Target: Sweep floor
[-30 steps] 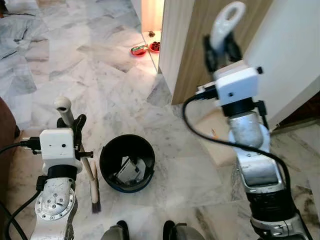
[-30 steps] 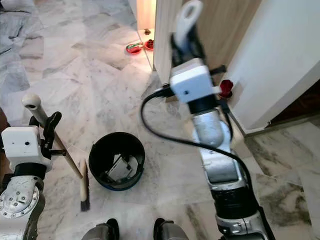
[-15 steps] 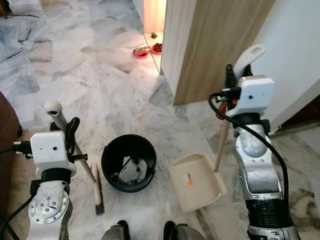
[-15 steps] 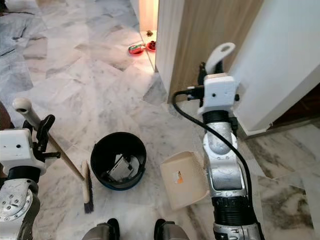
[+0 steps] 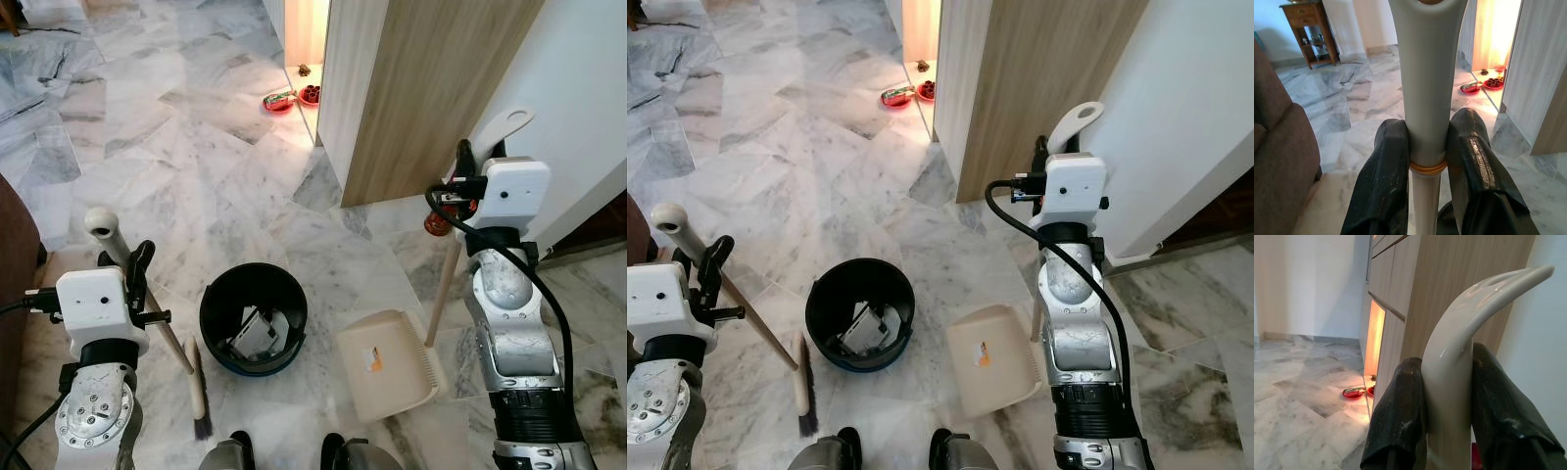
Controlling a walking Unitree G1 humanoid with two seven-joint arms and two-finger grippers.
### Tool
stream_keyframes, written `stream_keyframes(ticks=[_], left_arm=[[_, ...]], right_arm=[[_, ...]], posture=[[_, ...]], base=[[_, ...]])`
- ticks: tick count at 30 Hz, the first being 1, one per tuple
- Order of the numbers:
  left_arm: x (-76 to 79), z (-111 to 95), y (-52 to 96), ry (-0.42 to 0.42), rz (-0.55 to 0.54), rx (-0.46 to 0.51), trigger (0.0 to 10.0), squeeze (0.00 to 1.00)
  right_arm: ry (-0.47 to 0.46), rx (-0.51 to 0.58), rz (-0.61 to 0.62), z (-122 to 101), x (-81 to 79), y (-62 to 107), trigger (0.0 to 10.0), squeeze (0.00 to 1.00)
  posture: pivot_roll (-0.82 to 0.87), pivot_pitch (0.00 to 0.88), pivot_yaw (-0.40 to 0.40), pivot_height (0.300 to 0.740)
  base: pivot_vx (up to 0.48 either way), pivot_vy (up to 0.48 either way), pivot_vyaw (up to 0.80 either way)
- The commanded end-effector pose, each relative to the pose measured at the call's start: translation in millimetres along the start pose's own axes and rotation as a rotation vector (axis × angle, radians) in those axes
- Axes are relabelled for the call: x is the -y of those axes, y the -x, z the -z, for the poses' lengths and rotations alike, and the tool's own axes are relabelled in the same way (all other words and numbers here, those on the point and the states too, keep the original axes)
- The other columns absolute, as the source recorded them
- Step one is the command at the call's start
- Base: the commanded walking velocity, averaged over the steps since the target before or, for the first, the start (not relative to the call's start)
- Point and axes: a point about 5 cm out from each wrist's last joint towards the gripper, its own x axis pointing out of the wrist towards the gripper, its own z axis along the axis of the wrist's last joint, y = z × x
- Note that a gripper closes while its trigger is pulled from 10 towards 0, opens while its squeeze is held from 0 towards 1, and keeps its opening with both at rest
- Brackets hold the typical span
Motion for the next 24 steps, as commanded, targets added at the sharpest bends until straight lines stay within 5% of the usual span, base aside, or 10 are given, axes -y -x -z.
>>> stream_keyframes(ticks=[1, 24], left_arm=[[0.8, -3.2, 2.2, -0.004, 0.005, 0.016, 10.0, 0.0], [3.8, -4.2, 0.9, -0.005, 0.025, 0.027, 10.0, 0.0]], right_arm=[[-0.011, 0.024, 0.023, -2.4, 3.8, 0.7, 10.0, 0.0], [-0.053, 0.035, 0.003, -5.2, -1.4, 0.9, 10.0, 0.0]], posture=[[0.01, 0.227, -0.055, 0.74], [-0.01, 0.202, -0.058, 0.74]], base=[[0.0, 0.0, 0.0], [0.0, 0.0, 0.0]])
